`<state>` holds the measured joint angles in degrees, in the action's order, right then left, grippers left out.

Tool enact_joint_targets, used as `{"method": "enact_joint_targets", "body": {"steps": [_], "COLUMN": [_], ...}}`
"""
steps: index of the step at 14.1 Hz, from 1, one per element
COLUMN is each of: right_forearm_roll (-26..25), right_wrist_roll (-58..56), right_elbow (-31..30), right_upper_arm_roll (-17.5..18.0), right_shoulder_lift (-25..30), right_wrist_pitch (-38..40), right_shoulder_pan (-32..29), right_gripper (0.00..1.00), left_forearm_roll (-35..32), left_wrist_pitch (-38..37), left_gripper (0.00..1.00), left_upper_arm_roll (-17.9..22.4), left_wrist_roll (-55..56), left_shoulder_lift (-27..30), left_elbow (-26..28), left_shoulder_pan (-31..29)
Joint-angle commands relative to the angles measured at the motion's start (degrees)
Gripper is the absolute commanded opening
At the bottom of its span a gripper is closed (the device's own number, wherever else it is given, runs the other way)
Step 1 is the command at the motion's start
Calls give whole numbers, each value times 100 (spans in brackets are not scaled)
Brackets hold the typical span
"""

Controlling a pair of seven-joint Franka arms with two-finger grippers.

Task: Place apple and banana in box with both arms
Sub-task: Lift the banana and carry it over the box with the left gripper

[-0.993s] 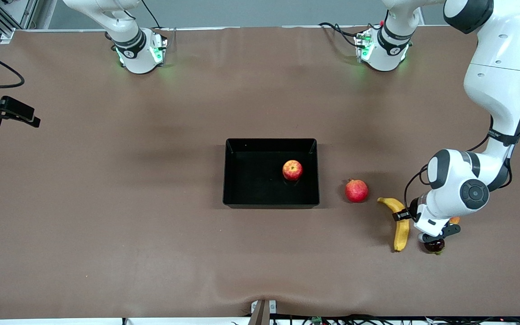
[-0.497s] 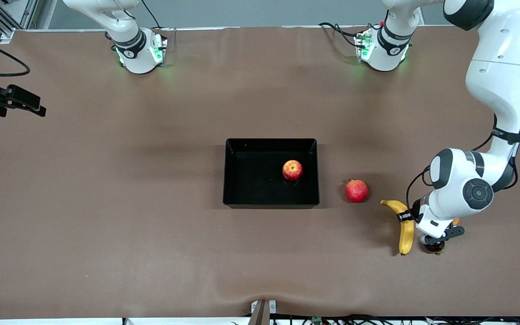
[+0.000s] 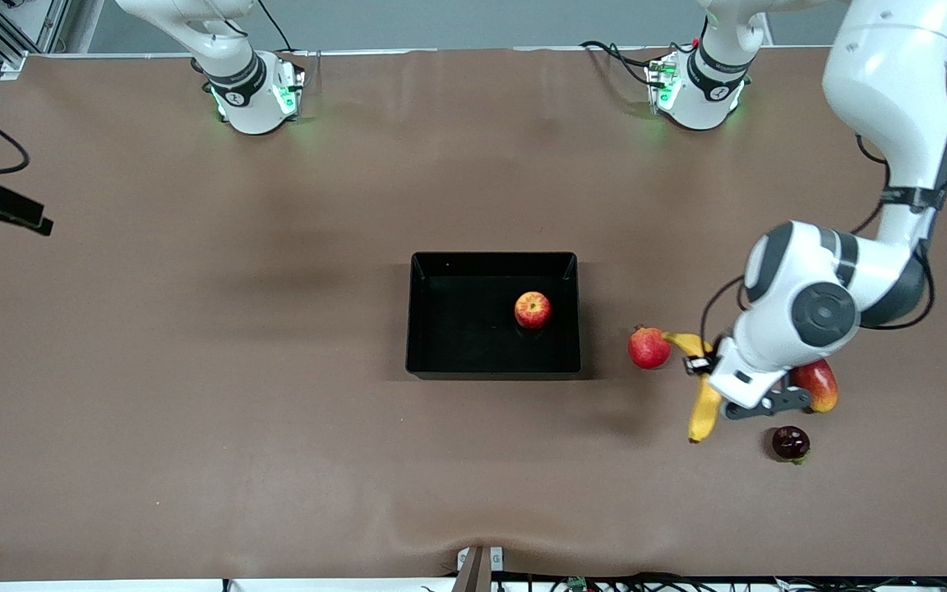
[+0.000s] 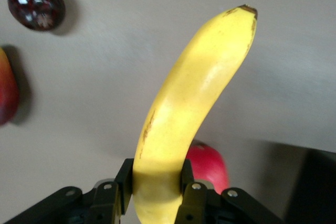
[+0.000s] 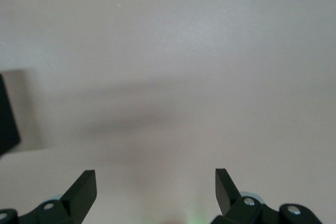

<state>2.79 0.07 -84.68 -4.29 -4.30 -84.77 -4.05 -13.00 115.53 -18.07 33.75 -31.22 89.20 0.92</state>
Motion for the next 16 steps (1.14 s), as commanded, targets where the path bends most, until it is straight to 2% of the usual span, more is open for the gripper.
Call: {"method": "enact_joint_targets", "body": {"steps": [1, 3, 6, 9, 12, 16], "right_forearm_roll": [476, 302, -234, -314, -218, -209], "right_wrist_roll": [-130, -288, -219, 132, 151, 160], "right_elbow": [30, 30, 30, 30, 22, -22], "right_upper_arm_roll": [60, 112, 121, 121, 121, 113], "right_shoulder_lift": [113, 131, 157, 157, 157, 254], "right_wrist_pitch": [-22, -31, 4, -14, 48, 206], "right_shoulder_pan": [-377, -177, 420, 686, 678, 642], "right_gripper": [100, 100, 100, 100, 100, 100], "left_forearm_roll": [-18, -27, -53, -141, -177, -133], "left_wrist_pitch": [-487, -497, -444, -374, -321, 178], "left_gripper": [0, 0, 0, 0, 0, 0], "left_upper_arm_roll": [40, 40, 49, 127, 181, 163], "left_wrist_roll": [936, 1623, 2309, 2871, 3190, 3260], "left_shoulder_lift": [64, 46, -24, -436, -639, -815], "left_elbow": [-288, -315, -324, -796, -1018, -1036], "left_shoulder_pan": [591, 1074, 1707, 2621, 2878, 3176]}}
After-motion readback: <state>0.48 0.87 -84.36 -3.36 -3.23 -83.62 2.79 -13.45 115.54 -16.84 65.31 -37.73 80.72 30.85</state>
